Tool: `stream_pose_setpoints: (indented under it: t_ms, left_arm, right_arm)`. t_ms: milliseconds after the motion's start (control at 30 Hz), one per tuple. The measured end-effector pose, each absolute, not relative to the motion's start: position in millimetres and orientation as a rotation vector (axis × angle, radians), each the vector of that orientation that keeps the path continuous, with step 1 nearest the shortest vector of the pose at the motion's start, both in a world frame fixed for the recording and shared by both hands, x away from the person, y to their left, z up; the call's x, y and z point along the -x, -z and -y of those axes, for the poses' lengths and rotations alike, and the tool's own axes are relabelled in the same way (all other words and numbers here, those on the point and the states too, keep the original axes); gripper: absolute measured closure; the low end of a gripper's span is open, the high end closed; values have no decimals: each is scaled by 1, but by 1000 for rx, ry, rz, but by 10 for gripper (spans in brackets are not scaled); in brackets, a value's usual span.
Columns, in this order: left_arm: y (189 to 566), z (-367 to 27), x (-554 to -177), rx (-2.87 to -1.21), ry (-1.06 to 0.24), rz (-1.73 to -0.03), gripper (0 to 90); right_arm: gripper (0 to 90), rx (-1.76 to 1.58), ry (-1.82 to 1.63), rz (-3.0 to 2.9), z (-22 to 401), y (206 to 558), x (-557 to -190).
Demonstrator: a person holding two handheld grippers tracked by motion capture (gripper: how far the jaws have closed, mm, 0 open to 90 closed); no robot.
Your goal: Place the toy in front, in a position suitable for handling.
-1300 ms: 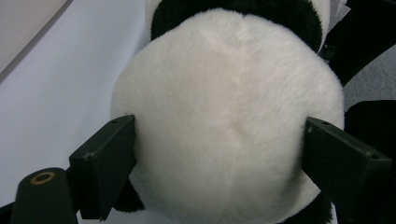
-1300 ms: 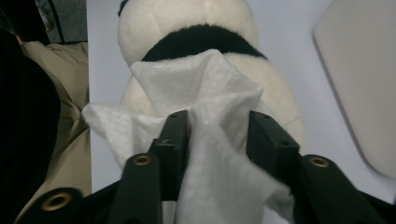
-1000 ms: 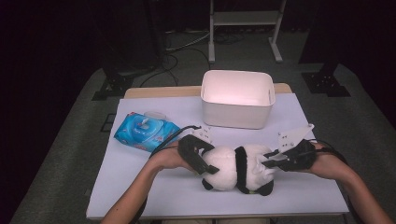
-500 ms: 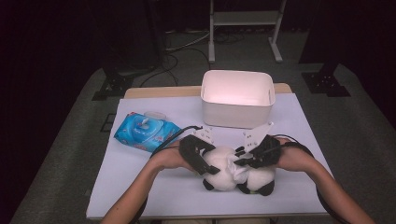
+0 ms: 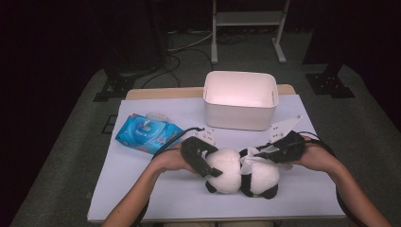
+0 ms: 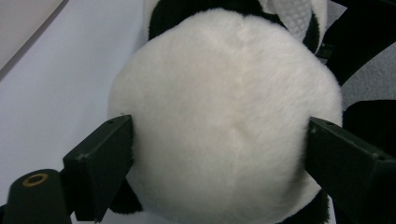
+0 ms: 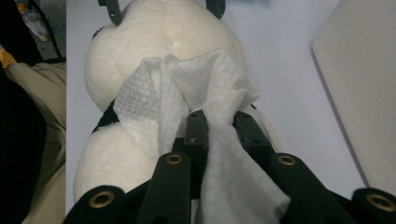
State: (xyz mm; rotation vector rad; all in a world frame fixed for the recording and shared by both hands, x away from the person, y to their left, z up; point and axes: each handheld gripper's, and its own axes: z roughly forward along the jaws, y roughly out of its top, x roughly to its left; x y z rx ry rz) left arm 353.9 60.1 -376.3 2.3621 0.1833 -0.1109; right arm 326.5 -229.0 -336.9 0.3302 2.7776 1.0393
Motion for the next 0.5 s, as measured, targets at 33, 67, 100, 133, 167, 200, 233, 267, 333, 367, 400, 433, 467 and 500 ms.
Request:
stream_pose_setpoints:
  t_ms: [33,67,100,133,167,200,233,267,333,367,400,433,467,500]
  left_arm:
    - [377,-60,-354,-2369,113,-183,101]
    - [377,-60,-354,-2375,119,-185,94]
    - [378,-61,-354,-2378,130,-199,85]
    - [379,-61,-354,-2382,138,-205,75]
    - [379,-62,-354,-2384,144,-207,65]
    - [379,-61,-353,-2383,149,-213,56]
    - [379,-61,-352,-2386,153,-212,46]
    - [379,-60,-352,-2390,159,-207,36]
    - [379,-58,-351,-2387,166,-204,29]
    - [380,-56,-351,-2388,176,-198,25]
    - [380,-54,-351,-2393,176,-195,25]
    - [380,-52,-349,-2403,178,-197,24]
    - [380,-49,-347,-2420,179,-194,25]
    - [380,-47,-345,-2440,163,-178,26]
  right_arm:
    - [763,-335,-1049,-2776,230,339,-325]
    - [763,-333,-1053,-2780,230,340,-322]
    - [763,-319,-1065,-2779,231,342,-320]
    - [764,-324,-1073,-2774,231,344,-317]
    - [764,-325,-1080,-2768,231,346,-315]
    - [765,-325,-1081,-2768,231,348,-312]
    - [765,-325,-1089,-2762,231,349,-309]
    - [765,-324,-1100,-2755,232,350,-307]
    - [765,-311,-1120,-2754,233,352,-302]
    - [765,-301,-1127,-2751,234,352,-301]
    - [765,-288,-1139,-2749,234,353,-300]
    - [765,-268,-1144,-2743,234,353,-299]
    - [764,-268,-1144,-2740,234,353,-299]
    - [765,-275,-1143,-2744,234,353,-299]
